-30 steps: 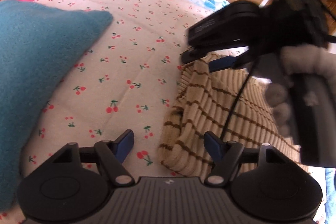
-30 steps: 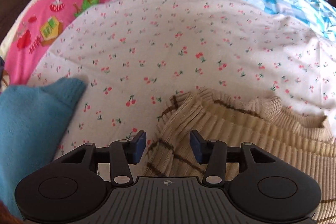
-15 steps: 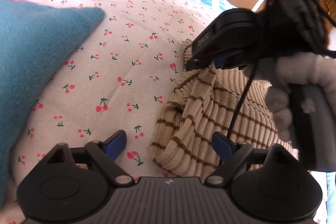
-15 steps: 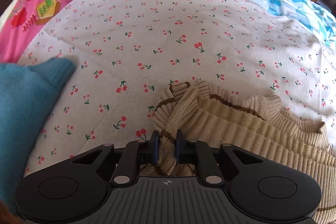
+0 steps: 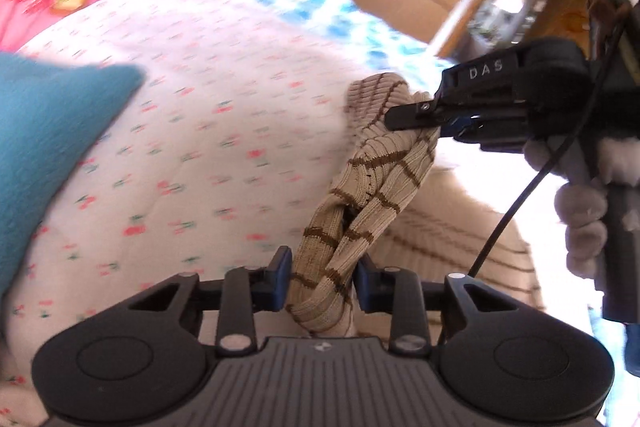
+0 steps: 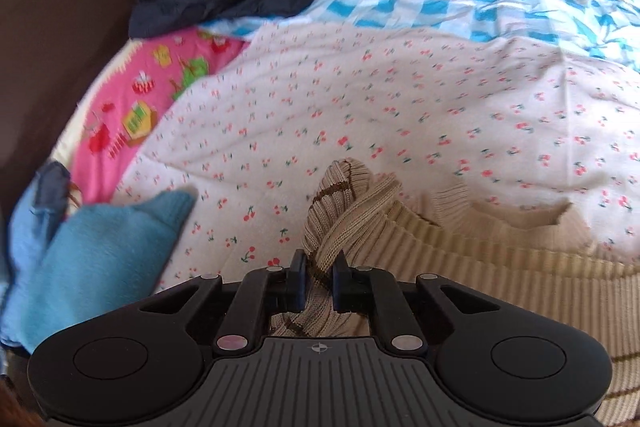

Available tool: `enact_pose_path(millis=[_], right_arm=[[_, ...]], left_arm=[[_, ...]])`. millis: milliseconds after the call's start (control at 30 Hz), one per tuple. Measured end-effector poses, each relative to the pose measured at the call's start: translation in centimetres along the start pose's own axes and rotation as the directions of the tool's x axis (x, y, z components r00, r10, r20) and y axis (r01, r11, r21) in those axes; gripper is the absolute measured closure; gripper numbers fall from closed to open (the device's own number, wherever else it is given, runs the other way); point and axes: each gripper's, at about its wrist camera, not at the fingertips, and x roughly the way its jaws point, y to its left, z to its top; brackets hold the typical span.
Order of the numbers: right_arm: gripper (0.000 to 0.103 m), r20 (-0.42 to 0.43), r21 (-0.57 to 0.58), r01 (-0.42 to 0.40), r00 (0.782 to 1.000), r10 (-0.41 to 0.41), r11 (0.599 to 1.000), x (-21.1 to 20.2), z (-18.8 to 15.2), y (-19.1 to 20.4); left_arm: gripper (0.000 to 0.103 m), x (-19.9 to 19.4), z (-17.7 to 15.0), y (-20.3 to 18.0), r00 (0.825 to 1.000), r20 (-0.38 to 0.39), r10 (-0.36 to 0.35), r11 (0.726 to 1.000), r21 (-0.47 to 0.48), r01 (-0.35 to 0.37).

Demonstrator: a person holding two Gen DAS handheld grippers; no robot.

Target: Fold small clothes

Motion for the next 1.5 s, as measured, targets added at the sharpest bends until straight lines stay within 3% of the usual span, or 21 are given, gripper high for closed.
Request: enact_pose_path(millis=[133,300,600,967,1167,1233,1333,1500], right_arm=[[0.092,0.059,0.061,-0.008,0.998,0.004,0.998,-4.5,-0.3,-4.1],[0.092,0.104,0.144,0.024,0.994,-0.039,0.989,-8.9,-1.6,-10.2],[0.092,0.092,0.300,0.072,0.990,-0.104,0.951,-10.6,-5.8,-19.5],[0.092,0.021,0.308,0.146,0.987,-0.160,0.940,-9.2,-8.1,-23.3],[0.085,0.044,0.341,0.118,0.989,-0.141,0.933,-9.8,-8.9,-23.7],[0.084,0.064,0.335,0.107,0.989,-0.136,0.936,-11.0,-9.2,-23.2],[0.081,0.089,0.304,0.102,0.987,-0.134,0.947,-13.3,-10.2,-21.9],[0.077,0.055,0.249,0.064,0.995,-0.080,0.966,-15.5,-13.7,-18.7]], left_arm=[[0.071,-0.1,0.2,-5.5,0.995,-0.012,-0.099,0.990,0.101,0.099],[0.071,1.7,-0.9,-12.2,0.975,-0.088,-0.206,0.950,0.220,0.221],[0.072,6.5,-5.0,-20.4,0.946,-0.240,-0.217,0.903,0.319,0.288],[0.073,8.8,-8.1,-24.6,0.925,-0.315,-0.213,0.873,0.362,0.325],[0.050,6.6,-8.3,-23.9,0.905,-0.355,-0.235,0.862,0.354,0.363],[0.045,5.2,-8.0,-23.1,0.909,-0.340,-0.241,0.852,0.374,0.366],[0.041,2.8,-7.4,-21.6,0.929,-0.288,-0.230,0.842,0.421,0.339],[0.037,0.4,-6.3,-18.4,0.963,-0.195,-0.188,0.862,0.438,0.257]])
